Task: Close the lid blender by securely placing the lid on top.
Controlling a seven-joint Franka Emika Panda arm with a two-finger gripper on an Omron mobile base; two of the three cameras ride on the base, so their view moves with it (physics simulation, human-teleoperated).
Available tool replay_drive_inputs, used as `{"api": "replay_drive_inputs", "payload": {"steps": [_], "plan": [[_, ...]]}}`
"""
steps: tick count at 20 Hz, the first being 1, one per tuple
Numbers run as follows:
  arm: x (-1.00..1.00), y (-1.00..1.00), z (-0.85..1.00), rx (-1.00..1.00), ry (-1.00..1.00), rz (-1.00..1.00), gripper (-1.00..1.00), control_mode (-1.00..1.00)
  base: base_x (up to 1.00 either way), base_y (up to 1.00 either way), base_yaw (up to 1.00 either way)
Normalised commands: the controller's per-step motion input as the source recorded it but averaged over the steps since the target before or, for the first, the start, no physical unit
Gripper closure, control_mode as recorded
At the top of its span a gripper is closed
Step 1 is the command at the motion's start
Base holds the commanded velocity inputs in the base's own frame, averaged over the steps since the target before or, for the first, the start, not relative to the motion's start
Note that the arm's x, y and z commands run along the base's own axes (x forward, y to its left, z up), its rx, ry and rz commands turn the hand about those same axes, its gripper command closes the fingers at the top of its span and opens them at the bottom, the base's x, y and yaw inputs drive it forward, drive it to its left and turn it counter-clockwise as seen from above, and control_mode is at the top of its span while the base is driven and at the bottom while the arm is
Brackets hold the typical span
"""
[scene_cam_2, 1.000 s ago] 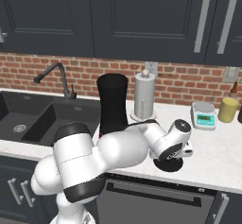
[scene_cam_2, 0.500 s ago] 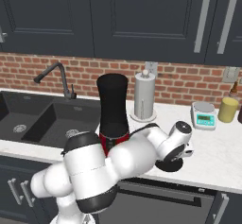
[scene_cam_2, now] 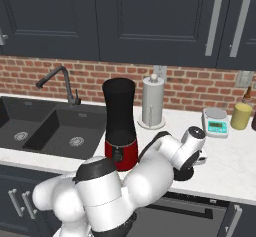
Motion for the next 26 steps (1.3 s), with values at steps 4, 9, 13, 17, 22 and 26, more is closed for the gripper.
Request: {"api": "replay_drive_inputs", "payload": {"steps": [4,9,13,17,22,26], "plan": [[0.00,0.01,-0.10,0.00,-0.01,0.00,1.00,-1.00,0.00,0.00,0.00],[-0.22,0.01,0.03,0.00,-0.13,0.00,1.00,-1.00,0.00,0.00,0.00],[-0.43,0.00,0.46,0.00,-0.23,0.00,1.00,-1.00,0.00,0.00,0.00],[-0.45,0.00,0.72,0.00,-0.24,0.00,1.00,-1.00,0.00,0.00,0.00],[-0.39,0.00,0.89,0.00,-0.19,0.00,1.00,-1.00,0.00,0.00,0.00],[-0.34,0.00,1.00,0.00,-0.11,0.00,1.00,-1.00,0.00,0.00,0.00]]}}
